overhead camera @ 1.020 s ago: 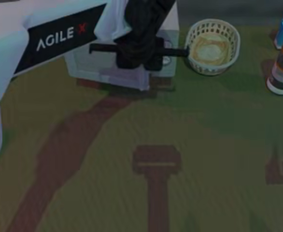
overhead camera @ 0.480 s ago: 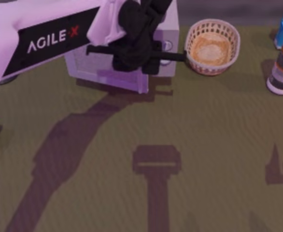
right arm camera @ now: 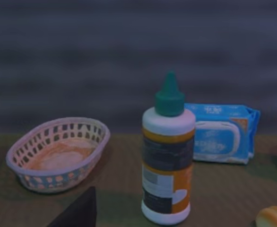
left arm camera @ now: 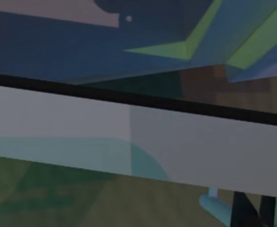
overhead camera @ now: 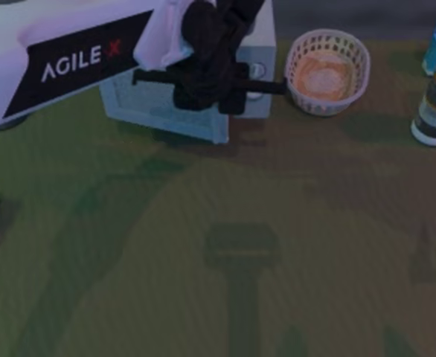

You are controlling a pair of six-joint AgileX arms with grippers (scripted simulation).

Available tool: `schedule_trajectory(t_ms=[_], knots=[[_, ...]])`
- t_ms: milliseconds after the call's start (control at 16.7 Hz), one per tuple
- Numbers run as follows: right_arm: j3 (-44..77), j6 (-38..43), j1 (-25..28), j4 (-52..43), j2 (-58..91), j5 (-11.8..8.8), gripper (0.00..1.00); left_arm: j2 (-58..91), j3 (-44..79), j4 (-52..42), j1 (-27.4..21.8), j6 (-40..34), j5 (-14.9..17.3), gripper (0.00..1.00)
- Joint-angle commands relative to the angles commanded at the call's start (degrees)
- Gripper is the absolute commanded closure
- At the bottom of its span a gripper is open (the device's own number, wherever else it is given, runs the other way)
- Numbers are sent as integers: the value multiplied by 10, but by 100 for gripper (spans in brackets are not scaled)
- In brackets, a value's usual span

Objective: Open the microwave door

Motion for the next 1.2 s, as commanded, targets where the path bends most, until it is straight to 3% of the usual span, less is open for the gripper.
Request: schedule_trajectory(t_ms=[780,1200], knots=[[0,0,0,0,0,0,0,1,-2,1,-4,-1,4,100],[0,0,0,0,0,0,0,-46,-76,34,9,59,31,100]])
